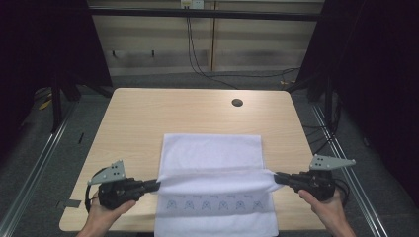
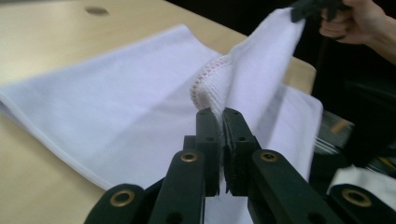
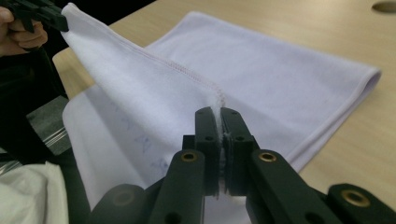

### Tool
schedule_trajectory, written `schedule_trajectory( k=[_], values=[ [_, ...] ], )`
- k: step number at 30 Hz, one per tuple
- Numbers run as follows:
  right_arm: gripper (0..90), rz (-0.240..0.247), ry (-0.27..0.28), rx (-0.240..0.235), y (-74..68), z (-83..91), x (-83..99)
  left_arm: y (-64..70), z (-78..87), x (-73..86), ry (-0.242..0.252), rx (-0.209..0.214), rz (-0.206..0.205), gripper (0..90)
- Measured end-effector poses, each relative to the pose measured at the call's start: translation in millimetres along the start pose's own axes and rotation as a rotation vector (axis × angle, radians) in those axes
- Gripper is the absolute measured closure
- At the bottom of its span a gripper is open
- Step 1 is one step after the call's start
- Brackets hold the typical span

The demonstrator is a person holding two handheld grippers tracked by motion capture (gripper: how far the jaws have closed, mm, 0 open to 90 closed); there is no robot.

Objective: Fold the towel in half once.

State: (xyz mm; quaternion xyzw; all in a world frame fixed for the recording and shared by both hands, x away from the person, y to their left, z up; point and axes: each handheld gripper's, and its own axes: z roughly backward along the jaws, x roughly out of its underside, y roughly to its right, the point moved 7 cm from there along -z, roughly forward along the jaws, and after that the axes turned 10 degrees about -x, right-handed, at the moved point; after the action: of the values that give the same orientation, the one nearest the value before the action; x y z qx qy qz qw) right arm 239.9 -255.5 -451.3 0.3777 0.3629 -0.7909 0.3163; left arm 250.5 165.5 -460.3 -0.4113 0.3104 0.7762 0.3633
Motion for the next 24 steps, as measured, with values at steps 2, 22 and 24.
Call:
schedule_trajectory(
  k=[2,22,24],
  values=[
    [86.3,-0.021,0.009,-0.035,-5.1,0.6,11.1,5.3,2.7,9.4,-0.022,0.027,-0.009,85.5],
    [65.2,-0.042,-0.066,-0.014,-18.6,-9.8,55.4,-15.8,-18.3,31.1,-0.094,0.04,0.036,69.4],
    [65.7,-0.03,-0.084,0.023,-2.4,-20.8,48.5,-38.9,-33.9,25.3,-0.121,-0.018,0.047,69.9]
  ],
)
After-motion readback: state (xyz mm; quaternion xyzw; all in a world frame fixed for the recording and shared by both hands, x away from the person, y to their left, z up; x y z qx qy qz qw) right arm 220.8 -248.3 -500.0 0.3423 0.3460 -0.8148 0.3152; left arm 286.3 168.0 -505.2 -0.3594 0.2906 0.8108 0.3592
